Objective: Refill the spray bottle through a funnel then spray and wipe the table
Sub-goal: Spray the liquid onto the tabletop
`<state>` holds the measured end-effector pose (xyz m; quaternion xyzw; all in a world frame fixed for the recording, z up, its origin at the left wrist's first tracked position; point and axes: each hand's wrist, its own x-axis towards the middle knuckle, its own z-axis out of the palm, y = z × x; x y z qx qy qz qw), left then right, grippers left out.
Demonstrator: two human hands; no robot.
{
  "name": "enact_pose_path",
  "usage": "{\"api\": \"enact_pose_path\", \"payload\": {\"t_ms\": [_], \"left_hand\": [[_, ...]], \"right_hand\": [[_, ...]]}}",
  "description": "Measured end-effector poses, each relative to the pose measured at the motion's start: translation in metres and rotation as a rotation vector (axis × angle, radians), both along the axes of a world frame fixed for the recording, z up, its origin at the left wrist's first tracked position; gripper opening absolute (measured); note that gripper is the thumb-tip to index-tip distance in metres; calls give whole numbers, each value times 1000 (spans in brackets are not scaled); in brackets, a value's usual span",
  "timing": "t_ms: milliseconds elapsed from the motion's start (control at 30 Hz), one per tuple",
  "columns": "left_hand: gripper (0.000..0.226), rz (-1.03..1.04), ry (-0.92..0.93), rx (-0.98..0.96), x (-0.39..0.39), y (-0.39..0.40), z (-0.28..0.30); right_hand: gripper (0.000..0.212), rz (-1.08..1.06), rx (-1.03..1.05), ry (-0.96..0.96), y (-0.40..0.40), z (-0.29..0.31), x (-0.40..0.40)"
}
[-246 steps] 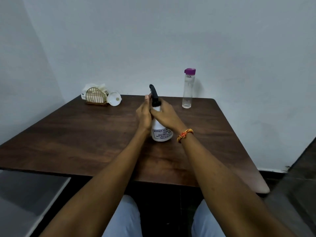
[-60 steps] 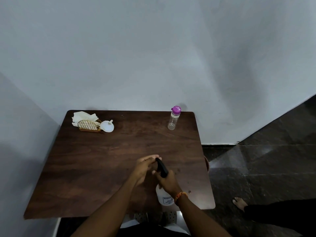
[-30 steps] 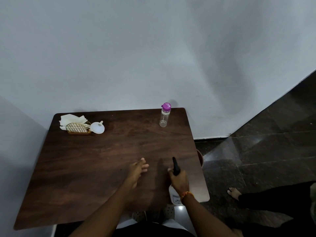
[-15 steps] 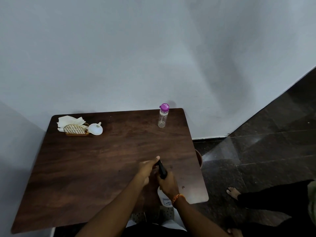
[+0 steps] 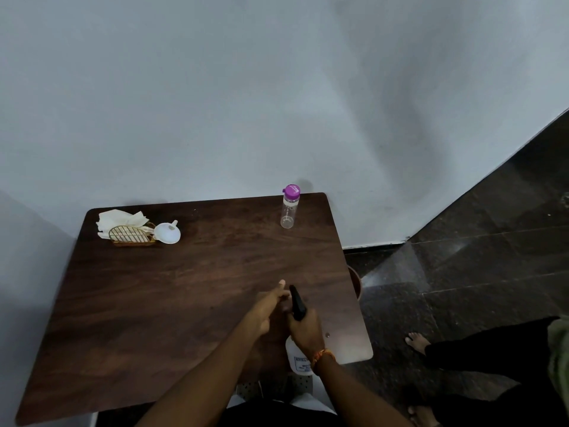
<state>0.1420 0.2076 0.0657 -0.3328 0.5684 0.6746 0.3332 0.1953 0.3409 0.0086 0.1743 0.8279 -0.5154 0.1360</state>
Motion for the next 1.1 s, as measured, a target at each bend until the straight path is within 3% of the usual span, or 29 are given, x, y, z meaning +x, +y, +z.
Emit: {"api": "enact_pose_path", "payload": {"t_ms": [133, 367, 500, 700, 867, 1100], "left_hand": [[59, -54, 16, -96, 5, -13, -12], [64, -24, -32, -117, 11, -25, -20], [59, -9, -7, -97, 9, -20, -17], [42, -65, -21, -4, 2, -2, -17], [36, 135, -87, 115, -4, 14, -19], [29, 197, -44, 111, -7, 22, -24]], "right_hand": [[36, -121, 34, -70, 15, 0, -1], [41, -153, 12, -54, 30, 9, -5], [33, -137, 61, -95, 27, 7, -4], [17, 50, 46, -35, 19, 15, 0], [18, 62, 62, -34, 9, 17, 4], [19, 49, 62, -27, 14, 23, 5]]}}
